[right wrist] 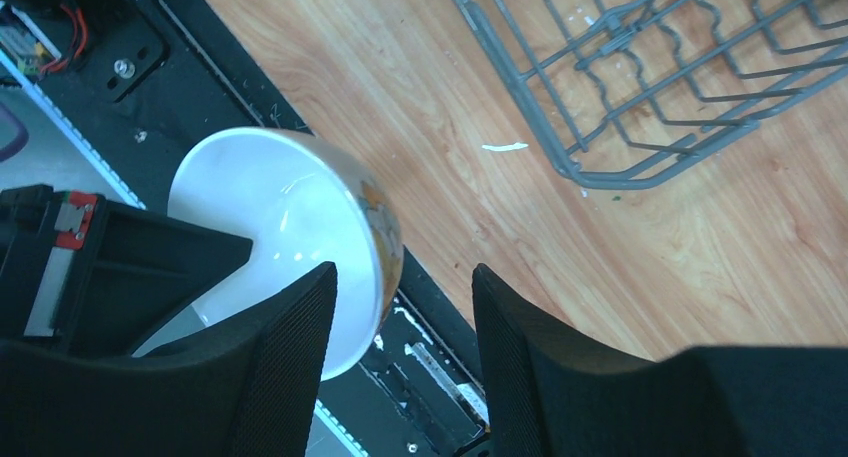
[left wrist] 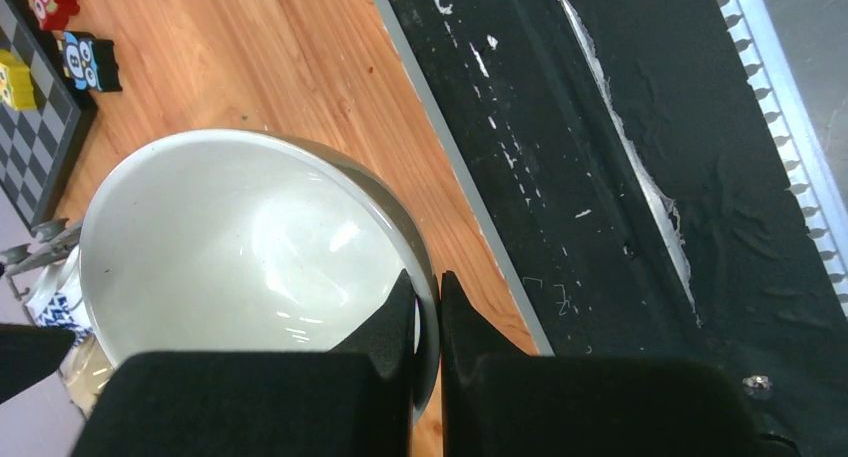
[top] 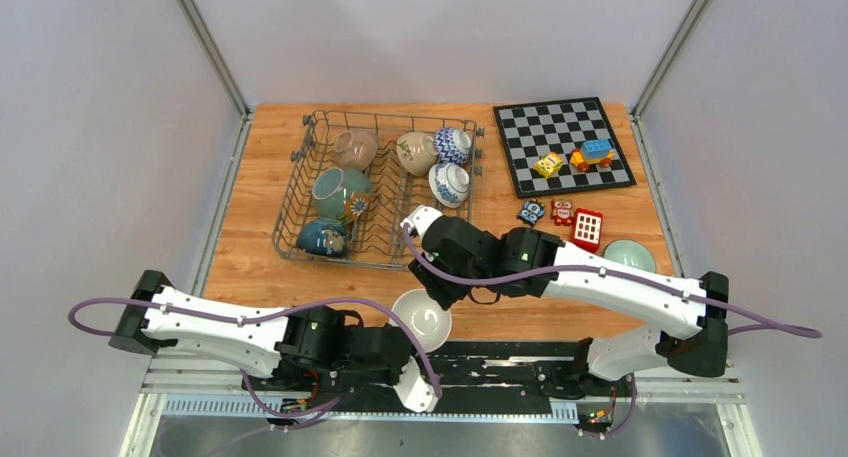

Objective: Unload the bowls from the dish rack
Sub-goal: Place the bowl at the center of the board, then pick up the bowl from the dish rack.

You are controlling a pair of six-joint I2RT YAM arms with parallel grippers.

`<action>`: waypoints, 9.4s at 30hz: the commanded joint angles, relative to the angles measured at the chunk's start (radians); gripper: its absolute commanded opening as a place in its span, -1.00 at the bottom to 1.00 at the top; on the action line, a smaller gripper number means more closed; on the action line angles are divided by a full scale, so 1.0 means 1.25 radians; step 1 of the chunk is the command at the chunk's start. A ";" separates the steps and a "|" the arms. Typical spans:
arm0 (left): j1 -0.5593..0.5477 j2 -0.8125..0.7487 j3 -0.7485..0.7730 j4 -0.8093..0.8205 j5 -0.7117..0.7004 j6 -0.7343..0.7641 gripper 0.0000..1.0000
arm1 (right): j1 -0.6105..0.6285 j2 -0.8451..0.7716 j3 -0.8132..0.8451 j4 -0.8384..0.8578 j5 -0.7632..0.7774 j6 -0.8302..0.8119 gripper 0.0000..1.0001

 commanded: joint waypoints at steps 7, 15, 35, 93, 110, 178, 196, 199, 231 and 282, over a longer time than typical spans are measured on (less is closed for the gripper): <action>-0.007 -0.029 0.001 0.050 -0.001 -0.026 -1.00 | 0.049 0.034 -0.036 -0.019 0.004 0.030 0.04; -0.008 -0.029 -0.002 0.052 -0.003 -0.035 -1.00 | 0.051 0.046 -0.058 -0.040 0.034 0.034 -0.12; -0.007 -0.028 -0.020 0.100 -0.054 -0.110 -1.00 | 0.061 0.092 -0.043 -0.058 0.075 0.038 -0.93; 0.405 0.240 0.303 -0.032 -0.322 -1.211 -0.08 | -0.101 -0.152 -0.185 0.120 0.297 0.366 -0.93; 0.405 0.224 0.251 0.013 -0.301 -1.197 -0.49 | -0.100 -0.121 -0.160 0.138 0.277 0.371 -0.93; 1.437 0.348 0.438 0.144 -0.061 -1.123 -1.00 | -0.099 -0.464 -0.468 0.267 0.121 0.101 0.44; 1.574 0.643 0.576 0.131 -0.073 -1.272 -1.00 | -0.099 -0.537 -0.472 0.285 0.208 0.054 0.44; 1.574 0.684 0.595 0.129 -0.075 -1.275 -1.00 | -0.100 -0.535 -0.471 0.285 0.210 0.057 0.43; 1.580 0.825 0.554 0.154 -0.101 -1.280 -0.53 | -0.100 -0.490 -0.448 0.281 0.237 0.072 0.44; 1.049 0.265 0.320 0.415 0.263 -0.880 1.00 | -0.392 -0.124 -0.126 0.388 0.049 0.087 0.37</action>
